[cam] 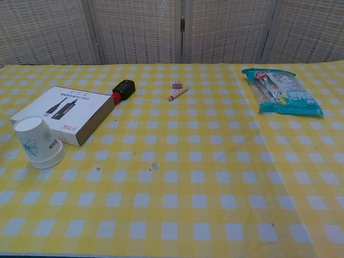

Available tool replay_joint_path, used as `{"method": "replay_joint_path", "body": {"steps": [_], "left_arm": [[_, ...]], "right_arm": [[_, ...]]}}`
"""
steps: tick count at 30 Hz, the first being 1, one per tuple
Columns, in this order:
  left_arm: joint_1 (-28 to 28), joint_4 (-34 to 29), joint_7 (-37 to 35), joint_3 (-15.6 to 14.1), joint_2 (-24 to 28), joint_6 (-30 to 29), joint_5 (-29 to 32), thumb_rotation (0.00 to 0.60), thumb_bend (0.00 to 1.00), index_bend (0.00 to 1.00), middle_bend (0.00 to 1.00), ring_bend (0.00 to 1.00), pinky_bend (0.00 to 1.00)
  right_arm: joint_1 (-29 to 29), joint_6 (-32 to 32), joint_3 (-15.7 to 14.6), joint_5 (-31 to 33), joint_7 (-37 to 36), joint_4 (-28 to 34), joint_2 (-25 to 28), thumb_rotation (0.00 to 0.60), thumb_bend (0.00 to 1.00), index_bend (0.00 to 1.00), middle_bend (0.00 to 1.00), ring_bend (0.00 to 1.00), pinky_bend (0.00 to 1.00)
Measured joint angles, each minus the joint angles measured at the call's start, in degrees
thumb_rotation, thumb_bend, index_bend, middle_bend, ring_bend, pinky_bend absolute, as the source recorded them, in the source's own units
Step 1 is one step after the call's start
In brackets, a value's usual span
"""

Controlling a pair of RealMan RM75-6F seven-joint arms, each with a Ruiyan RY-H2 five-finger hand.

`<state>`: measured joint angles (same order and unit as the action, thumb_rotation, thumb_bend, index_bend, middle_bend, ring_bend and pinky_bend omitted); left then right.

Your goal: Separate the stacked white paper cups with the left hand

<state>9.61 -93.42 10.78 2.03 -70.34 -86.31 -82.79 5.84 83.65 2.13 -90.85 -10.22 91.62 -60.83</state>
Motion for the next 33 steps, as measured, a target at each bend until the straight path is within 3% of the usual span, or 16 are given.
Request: {"method": "replay_joint_path", "body": {"steps": [9, 14, 24, 33], "left_arm": [[-0.2, 0.5, -1.8, 0.0, 0.2, 0.2, -1.5, 0.600, 0.41, 0.21, 0.08, 0.01, 0.00], [1.9, 0.0, -3.3, 0.0, 1.9, 3.6, -3.2, 0.600, 0.41, 0.23, 0.08, 0.01, 0.00], [12.0, -1.3, -9.2, 1.3, 7.0, 19.6, -4.4, 0.600, 0.41, 0.25, 0.08, 0.00, 0.00], [20.3, -2.4, -9.7, 2.3, 9.7, 35.1, 1.2, 0.600, 0.41, 0.19, 0.05, 0.00, 0.00]], "right_arm": [[0.0, 0.6, 0.1, 0.0, 1.0, 1.0, 0.4, 0.600, 0.30, 0.03, 0.03, 0.13, 0.02], [-0.3, 1.5, 0.5, 0.3, 2.1, 2.2, 1.5, 0.600, 0.30, 0.03, 0.03, 0.13, 0.02], [-0.8, 2.2, 1.1, 1.5, 3.0, 4.0, 3.5, 0.600, 0.30, 0.03, 0.03, 0.13, 0.02], [-1.1, 2.4, 1.1, 1.8, 2.2, 3.5, 3.5, 0.600, 0.30, 0.03, 0.03, 0.13, 0.02]]}}
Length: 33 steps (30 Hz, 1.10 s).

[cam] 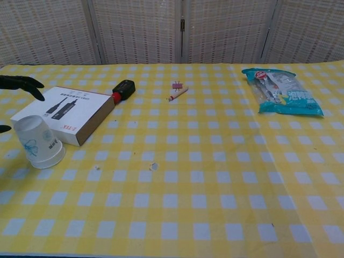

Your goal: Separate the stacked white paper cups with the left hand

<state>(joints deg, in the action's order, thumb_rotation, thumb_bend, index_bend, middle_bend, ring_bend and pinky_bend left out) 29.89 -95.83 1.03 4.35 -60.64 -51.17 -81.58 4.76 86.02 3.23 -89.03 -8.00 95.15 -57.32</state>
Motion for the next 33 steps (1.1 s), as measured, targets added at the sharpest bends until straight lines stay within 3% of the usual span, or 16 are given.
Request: {"method": "replay_joint_path", "body": {"steps": [7, 33], "left_arm": [[3.1, -0.3, 1.5, 0.1, -0.2, 4.2, 4.8, 0.600, 0.41, 0.21, 0.05, 0.00, 0.00], [3.2, 2.4, 4.5, -1.3, -4.0, 1.9, 7.5, 0.600, 0.41, 0.27, 0.05, 0.00, 0.00]], "right_arm": [[0.0, -0.2, 0.0, 0.1, -0.9, -0.7, -0.2, 0.600, 0.30, 0.03, 0.03, 0.13, 0.02], [-0.1, 0.0, 0.9, 1.4, -1.4, -1.0, 0.0, 0.600, 0.30, 0.03, 0.03, 0.13, 0.02]]}}
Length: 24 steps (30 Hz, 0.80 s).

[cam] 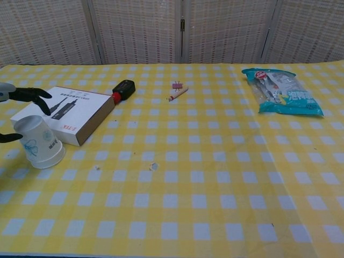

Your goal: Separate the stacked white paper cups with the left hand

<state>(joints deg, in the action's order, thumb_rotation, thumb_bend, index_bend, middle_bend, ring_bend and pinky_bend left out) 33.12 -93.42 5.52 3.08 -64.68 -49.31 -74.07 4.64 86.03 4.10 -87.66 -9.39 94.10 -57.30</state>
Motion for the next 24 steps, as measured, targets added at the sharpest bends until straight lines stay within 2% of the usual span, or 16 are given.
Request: {"method": "replay_joint_path", "body": {"steps": [16, 24], "left_arm": [[-0.5, 0.8, -0.2, -0.5, -0.7, -1.8, -0.3, 0.600, 0.41, 0.31, 0.05, 0.00, 0.00], [-0.2, 1.3, -0.2, -0.3, -1.2, -1.7, 0.0, 0.600, 0.42, 0.36, 0.09, 0.00, 0.00]], "right_arm": [[0.0, -0.4, -0.2, 0.1, 0.1, -0.1, -0.5, 0.600, 0.30, 0.03, 0.03, 0.12, 0.02], [-0.2, -0.2, -0.2, 0.2, 0.1, -0.1, -0.6, 0.600, 0.30, 0.03, 0.03, 0.12, 0.02]]}}
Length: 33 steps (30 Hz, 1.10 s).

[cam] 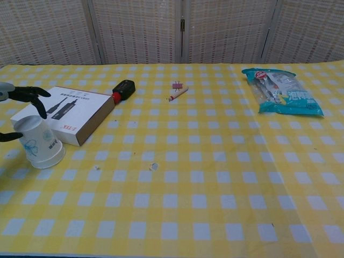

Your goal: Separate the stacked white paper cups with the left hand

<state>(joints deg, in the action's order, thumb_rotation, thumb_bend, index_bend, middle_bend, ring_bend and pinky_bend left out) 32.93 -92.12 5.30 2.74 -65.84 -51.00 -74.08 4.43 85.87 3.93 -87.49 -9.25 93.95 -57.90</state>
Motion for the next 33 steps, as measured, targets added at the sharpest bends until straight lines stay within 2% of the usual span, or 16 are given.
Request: {"method": "replay_joint_path", "body": {"steps": [14, 24, 33], "left_arm": [[-0.3, -1.0, 0.2, 0.0, 0.6, -1.5, -0.6, 0.600, 0.43, 0.41, 0.12, 0.01, 0.00], [-1.6, -7.0, 1.0, 0.3, 5.7, -5.1, -1.7, 0.600, 0.43, 0.41, 0.12, 0.01, 0.00], [-4.4, -11.1, -2.8, 1.1, 10.8, -10.5, -3.9, 0.600, 0.43, 0.41, 0.12, 0.01, 0.00]], "right_arm": [[-0.1, 0.1, 0.1, -0.1, 0.2, 0.0, 0.0, 0.600, 0.30, 0.03, 0.03, 0.13, 0.03], [0.1, 0.1, 0.2, -0.2, -0.1, -0.3, -0.2, 0.600, 0.30, 0.02, 0.03, 0.13, 0.02], [0.2, 0.1, 0.2, -0.5, -0.6, -0.8, -0.4, 0.600, 0.30, 0.03, 0.03, 0.13, 0.02]]}}
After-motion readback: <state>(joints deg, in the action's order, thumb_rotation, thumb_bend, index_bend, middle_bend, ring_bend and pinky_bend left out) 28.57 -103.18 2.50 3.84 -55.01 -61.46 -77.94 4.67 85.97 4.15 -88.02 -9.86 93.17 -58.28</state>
